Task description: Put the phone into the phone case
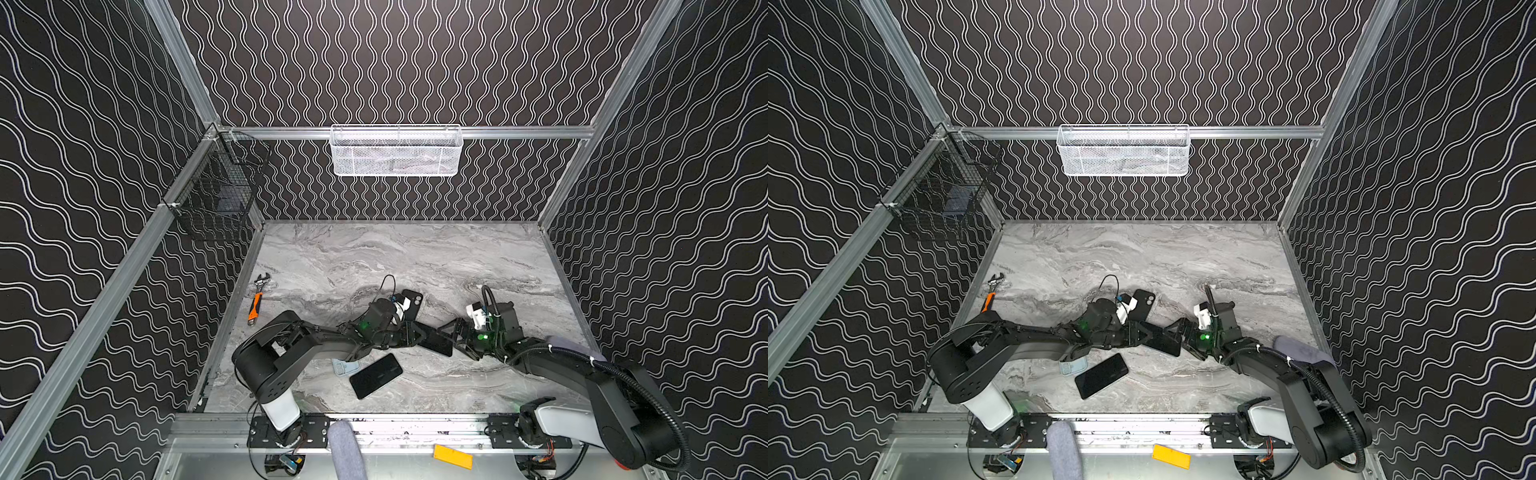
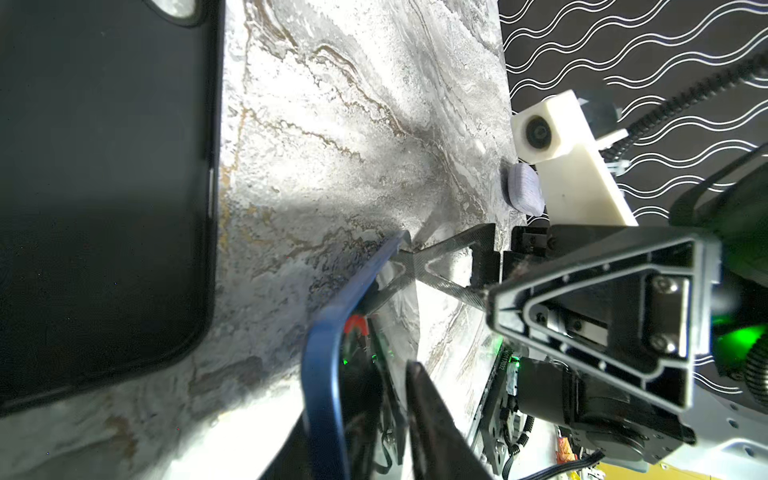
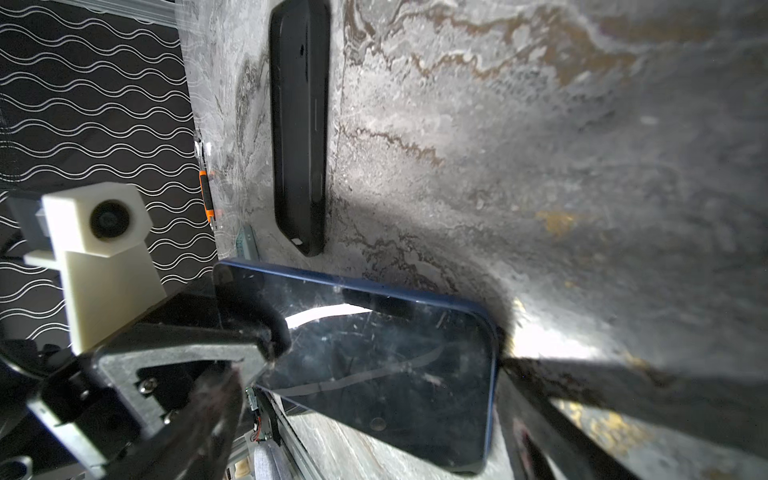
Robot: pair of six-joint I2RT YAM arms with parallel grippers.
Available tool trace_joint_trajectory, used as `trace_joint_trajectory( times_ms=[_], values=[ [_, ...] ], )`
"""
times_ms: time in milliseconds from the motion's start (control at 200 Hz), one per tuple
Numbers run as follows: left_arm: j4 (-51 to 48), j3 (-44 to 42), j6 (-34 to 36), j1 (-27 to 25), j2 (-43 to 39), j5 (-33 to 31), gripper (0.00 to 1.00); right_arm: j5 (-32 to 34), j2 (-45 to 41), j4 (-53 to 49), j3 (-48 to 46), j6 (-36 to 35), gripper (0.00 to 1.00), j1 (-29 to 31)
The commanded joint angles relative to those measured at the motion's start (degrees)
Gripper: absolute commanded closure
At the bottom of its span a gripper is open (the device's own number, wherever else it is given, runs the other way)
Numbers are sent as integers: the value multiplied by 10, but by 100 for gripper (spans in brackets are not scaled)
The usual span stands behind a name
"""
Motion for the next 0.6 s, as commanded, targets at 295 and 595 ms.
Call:
trace_joint_trajectory(
  times_ms=[295, 595],
  values=[
    [-52, 27, 61, 9, -37, 6, 81, 64, -43, -125, 33, -27, 2, -2],
    [-183, 89, 143, 31, -82, 19, 90, 96, -132, -209, 100, -79, 3, -8]
  ],
)
